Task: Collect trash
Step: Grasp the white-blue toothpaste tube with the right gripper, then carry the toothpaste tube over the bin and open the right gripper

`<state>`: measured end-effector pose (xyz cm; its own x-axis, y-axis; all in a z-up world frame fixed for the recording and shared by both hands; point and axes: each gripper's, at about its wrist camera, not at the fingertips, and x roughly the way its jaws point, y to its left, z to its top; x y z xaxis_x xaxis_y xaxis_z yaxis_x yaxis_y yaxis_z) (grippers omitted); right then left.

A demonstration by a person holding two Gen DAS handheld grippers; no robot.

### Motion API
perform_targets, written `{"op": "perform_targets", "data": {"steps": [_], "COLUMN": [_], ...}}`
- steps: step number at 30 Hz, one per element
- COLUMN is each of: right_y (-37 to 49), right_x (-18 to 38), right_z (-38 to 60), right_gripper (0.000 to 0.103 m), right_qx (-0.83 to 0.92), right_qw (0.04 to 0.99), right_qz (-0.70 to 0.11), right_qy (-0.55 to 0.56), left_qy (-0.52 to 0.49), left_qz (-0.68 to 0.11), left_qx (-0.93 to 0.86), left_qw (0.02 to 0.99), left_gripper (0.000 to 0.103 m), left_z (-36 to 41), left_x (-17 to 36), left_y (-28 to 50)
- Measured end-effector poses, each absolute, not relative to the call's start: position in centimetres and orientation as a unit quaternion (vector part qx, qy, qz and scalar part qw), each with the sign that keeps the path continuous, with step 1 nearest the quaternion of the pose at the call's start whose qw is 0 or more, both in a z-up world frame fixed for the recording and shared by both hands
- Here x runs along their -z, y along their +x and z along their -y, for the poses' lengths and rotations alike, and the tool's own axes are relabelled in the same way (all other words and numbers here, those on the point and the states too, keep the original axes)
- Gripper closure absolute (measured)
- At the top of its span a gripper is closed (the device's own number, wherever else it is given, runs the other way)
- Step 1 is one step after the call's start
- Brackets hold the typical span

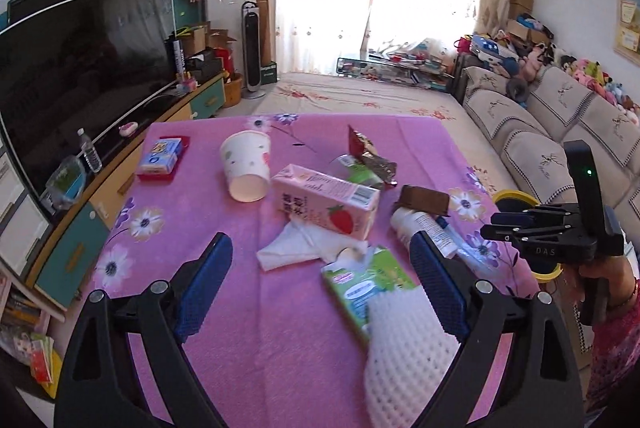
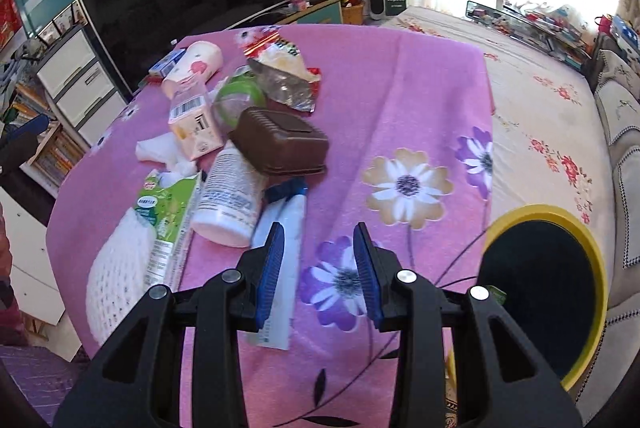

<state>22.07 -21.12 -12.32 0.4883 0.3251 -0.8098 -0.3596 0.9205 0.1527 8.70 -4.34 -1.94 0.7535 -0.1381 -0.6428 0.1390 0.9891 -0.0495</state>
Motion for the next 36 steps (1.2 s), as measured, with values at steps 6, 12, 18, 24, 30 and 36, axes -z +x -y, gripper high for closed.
{"op": "perform_targets", "data": {"steps": [6, 12, 18, 24, 30, 36], "right_y": [21.5, 21.4, 20.6, 19.3, 17.2, 16.8], "right_x": [14.5, 15.9, 15.5, 14.5, 12.6, 12.3], "right_z": [18.6, 18.3, 19.0, 20.6, 23.8, 29.8], "right_gripper": [0.069, 0.071, 0.092, 0.092, 0.092, 0.092], "right_qx": [-0.194, -0.187, -0.185, -0.191, -0.171, -0.100], "right_qw": [0.845, 0.841, 0.847, 0.851, 0.866, 0.880], "right_qz": [-0.496, -0.505, -0.496, -0.489, -0.469, -0.465], "right_qy": [-0.045, -0.053, -0.049, -0.029, -0.012, 0.013], "left_qy": [-0.014, -0.014, -0.005, 0.002, 0.009, 0.010], "left_qz": [-0.348, -0.354, -0.353, -0.352, -0.349, -0.350], "left_qx": [0.066, 0.083, 0.088, 0.092, 0.098, 0.106], "left_qw": [0.935, 0.931, 0.931, 0.932, 0.932, 0.931], "left_gripper": [0.014, 0.014, 0.014, 0.014, 0.013, 0.013], "left_z": [2.5, 4.0, 5.0, 5.8, 6.6, 7.4], "left_x": [3.3, 4.0, 4.0, 3.9, 3.7, 3.8], "left_y": [8.2, 8.7, 8.8, 8.7, 8.5, 8.3]}}
